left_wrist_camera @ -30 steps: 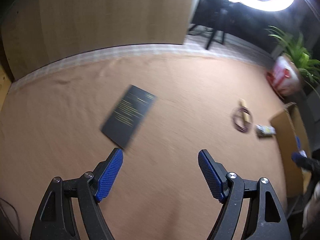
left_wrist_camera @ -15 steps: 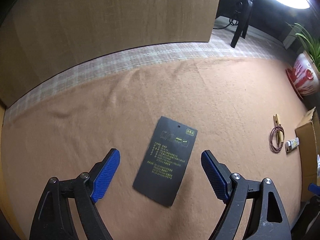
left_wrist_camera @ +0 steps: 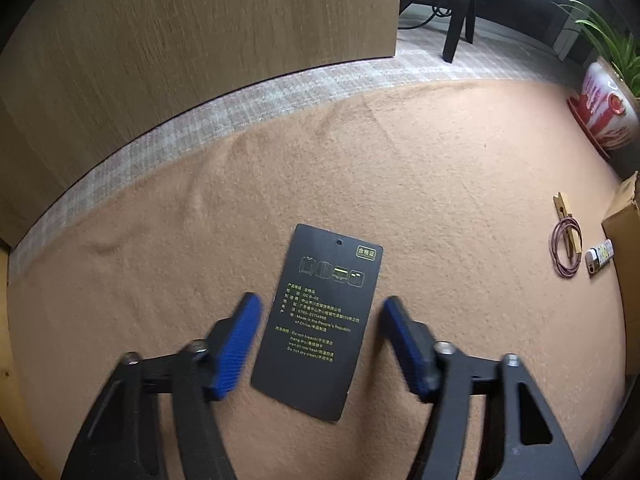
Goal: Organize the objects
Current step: 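Close the left tool on the black card and lift it, then carry the black card into the box and open the left tool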
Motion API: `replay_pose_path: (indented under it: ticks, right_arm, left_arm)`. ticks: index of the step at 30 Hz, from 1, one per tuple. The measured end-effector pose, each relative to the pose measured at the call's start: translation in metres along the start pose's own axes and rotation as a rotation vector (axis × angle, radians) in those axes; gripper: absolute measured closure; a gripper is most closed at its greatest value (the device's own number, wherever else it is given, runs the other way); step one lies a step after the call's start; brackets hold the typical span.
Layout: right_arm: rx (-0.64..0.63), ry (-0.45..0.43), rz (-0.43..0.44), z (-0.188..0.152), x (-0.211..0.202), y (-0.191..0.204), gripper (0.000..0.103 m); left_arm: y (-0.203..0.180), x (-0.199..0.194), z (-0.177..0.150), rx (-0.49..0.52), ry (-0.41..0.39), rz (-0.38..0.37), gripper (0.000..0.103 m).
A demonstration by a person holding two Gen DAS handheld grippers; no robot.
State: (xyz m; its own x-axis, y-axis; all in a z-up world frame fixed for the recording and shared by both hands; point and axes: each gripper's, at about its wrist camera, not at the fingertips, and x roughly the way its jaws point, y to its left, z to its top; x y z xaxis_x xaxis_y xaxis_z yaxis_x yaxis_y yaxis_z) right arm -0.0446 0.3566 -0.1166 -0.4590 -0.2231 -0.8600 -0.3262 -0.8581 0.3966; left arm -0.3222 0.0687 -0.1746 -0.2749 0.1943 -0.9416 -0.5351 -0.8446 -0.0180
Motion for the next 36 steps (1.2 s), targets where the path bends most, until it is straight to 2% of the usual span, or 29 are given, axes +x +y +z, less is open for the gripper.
replay_pose_path:
  ticks: [9, 17, 27, 36]
  right_arm:
    - [-0.011, -0.017, -0.004, -0.001, -0.008, -0.003, 0.047]
    - [-0.021, -0.064, -0.029, -0.007, -0.029, -0.013, 0.047]
    - [-0.003, -0.112, -0.066, -0.027, -0.061, -0.043, 0.047]
    - [0.068, -0.150, -0.106, -0.042, -0.089, -0.087, 0.047]
  left_arm:
    - [-0.012, -0.009, -0.021, -0.010, -0.007, -0.004, 0.048]
    - [-0.056, -0.028, -0.046, 0.017, -0.025, -0.056, 0.048]
    - [-0.142, -0.071, -0.029, 0.135, -0.101, -0.144, 0.048]
    - [-0.248, -0.094, -0.017, 0.256, -0.140, -0.247, 0.048]
